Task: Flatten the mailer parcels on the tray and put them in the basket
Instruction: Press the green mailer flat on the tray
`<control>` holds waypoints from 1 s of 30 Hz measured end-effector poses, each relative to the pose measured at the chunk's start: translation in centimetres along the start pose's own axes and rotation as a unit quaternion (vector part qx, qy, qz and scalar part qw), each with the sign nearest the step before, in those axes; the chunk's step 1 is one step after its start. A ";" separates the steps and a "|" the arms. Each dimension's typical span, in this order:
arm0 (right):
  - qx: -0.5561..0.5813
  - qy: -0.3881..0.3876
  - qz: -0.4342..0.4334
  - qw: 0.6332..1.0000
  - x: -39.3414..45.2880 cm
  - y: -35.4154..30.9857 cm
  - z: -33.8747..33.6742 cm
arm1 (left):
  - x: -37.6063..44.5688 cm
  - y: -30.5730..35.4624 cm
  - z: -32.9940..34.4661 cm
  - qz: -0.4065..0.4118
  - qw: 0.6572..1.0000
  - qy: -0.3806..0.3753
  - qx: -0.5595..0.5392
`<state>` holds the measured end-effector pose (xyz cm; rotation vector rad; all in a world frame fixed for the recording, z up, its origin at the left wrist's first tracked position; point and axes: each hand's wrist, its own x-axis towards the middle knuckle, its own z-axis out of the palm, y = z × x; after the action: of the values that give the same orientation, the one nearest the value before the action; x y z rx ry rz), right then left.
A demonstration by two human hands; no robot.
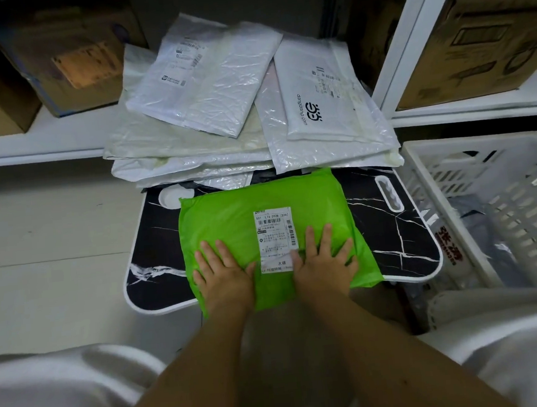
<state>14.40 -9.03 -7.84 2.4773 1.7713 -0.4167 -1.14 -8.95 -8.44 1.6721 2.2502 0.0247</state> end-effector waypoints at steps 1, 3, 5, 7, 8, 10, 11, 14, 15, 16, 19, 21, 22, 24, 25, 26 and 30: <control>-0.005 0.004 0.001 1.000 0.0 0.4 -0.2 | 0.2 -0.4 -0.3 -0.008 1.000 -0.005 -0.012; -0.017 0.008 0.003 1.000 0.1 1.1 -0.8 | 0.5 -0.8 -1.1 -0.022 0.999 -0.014 -0.022; -0.025 0.016 0.008 1.000 0.4 1.5 -1.9 | 0.8 -0.7 -2.1 -0.044 0.999 -0.009 -0.027; -0.008 0.056 0.031 0.998 0.8 1.6 -3.1 | 0.9 -0.2 -3.3 -0.092 0.994 0.021 -0.045; 0.009 0.085 0.054 0.995 1.1 1.7 -3.7 | 0.9 0.0 -3.9 -0.122 0.990 0.038 -0.062; 0.060 0.115 0.107 0.986 1.9 2.2 -4.9 | 1.1 0.0 -5.1 -0.186 0.976 0.051 -0.103; 0.099 0.105 0.129 0.981 2.3 2.5 -5.4 | 1.2 -0.2 -5.5 -0.215 0.967 0.051 -0.128; 0.219 0.039 0.167 0.960 3.7 3.6 -6.1 | 1.3 -1.1 -6.1 -0.257 0.942 0.039 -0.214; 0.245 0.028 0.168 0.954 3.9 4.0 -6.3 | 1.4 -1.3 -6.2 -0.258 0.936 0.034 -0.239; 0.265 0.019 0.166 0.950 4.1 4.2 -6.5 | 1.4 -1.5 -6.2 -0.255 0.931 0.030 -0.260; 0.287 -0.025 0.140 0.947 4.0 4.7 -7.3 | 1.2 -1.9 -6.8 -0.231 0.934 0.030 -0.271; 0.290 -0.045 0.116 0.949 3.7 5.0 -7.9 | 0.8 -1.9 -7.5 -0.204 0.948 0.035 -0.241; 0.291 -0.050 0.102 0.950 3.5 5.0 -8.2 | 0.6 -1.7 -8.0 -0.193 0.955 0.036 -0.222; 0.291 -0.051 0.077 0.952 3.1 4.8 -9.2 | 0.2 -1.3 -9.0 -0.182 0.966 0.042 -0.180; 0.285 -0.055 0.070 0.955 2.9 4.7 -9.7 | 0.0 -1.0 -9.4 -0.182 0.969 0.049 -0.160; 0.280 -0.056 0.072 0.956 2.7 4.8 -10.4 | -0.4 -0.5 -10.0 -0.181 0.971 0.057 -0.144; 0.279 -0.033 0.133 0.951 1.8 6.0 -13.6 | -2.0 1.8 -12.0 -0.155 0.979 0.080 -0.104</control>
<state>23.00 -6.55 4.14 2.9612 1.4016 -1.0889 -2.30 -8.02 3.79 1.2393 2.5036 0.3182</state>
